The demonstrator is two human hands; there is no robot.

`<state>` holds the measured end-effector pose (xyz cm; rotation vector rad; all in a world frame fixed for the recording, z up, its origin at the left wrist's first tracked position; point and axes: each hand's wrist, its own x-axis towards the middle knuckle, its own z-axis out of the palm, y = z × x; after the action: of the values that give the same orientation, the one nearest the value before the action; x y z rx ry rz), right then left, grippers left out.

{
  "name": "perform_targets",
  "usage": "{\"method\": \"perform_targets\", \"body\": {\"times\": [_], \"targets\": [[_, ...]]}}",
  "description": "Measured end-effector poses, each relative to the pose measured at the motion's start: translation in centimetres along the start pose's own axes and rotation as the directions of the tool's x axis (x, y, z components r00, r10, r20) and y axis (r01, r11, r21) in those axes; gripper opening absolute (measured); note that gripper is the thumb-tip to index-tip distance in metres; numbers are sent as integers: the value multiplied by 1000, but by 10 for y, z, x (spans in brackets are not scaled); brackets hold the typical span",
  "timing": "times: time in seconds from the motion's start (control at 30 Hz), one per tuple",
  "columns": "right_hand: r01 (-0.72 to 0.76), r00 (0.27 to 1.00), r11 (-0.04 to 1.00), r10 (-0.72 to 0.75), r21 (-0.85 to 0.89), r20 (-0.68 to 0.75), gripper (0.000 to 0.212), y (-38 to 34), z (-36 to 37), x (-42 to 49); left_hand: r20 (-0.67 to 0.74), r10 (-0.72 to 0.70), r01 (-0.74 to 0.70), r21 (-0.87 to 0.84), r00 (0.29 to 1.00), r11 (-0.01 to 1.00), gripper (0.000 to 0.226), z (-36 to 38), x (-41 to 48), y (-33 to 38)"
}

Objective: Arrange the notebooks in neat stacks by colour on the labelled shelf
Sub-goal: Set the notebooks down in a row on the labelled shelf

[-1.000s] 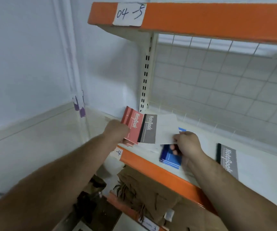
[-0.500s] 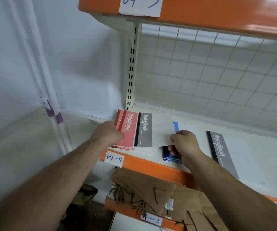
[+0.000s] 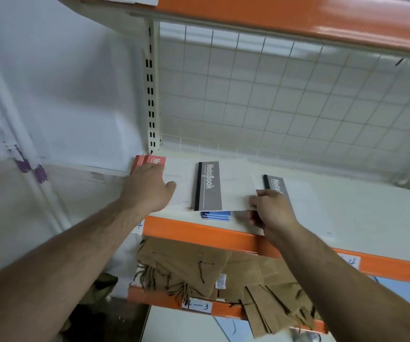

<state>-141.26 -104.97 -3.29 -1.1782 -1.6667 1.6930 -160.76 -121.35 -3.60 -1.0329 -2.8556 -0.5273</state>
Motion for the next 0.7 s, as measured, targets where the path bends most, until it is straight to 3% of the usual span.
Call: {"method": "perform_targets", "body": {"times": [0.13, 0.27, 0.5, 0.6, 0.7], "targets": [[0, 999, 1000, 1, 13, -41, 13, 6, -49, 2, 57, 81, -78, -59, 995, 995, 63, 9, -14, 47], [-8, 998, 1000, 10, 25, -63, 14, 11, -99, 5, 69, 124, -119, -61, 990, 991, 53, 19, -31, 96], [-24, 999, 1000, 25, 5, -49, 19, 20, -162, 15, 71, 113, -108, -63, 991, 992, 61, 41, -52, 159], [-17, 998, 997, 13, -81, -56, 18, 20, -176, 23, 87, 123, -116, -85, 989, 990, 62, 46, -59, 180], [15, 998, 958, -30, -285, -48, 18, 21, -188, 34, 92, 124, -117, -80, 988, 990, 63, 51, -65, 196]]}}
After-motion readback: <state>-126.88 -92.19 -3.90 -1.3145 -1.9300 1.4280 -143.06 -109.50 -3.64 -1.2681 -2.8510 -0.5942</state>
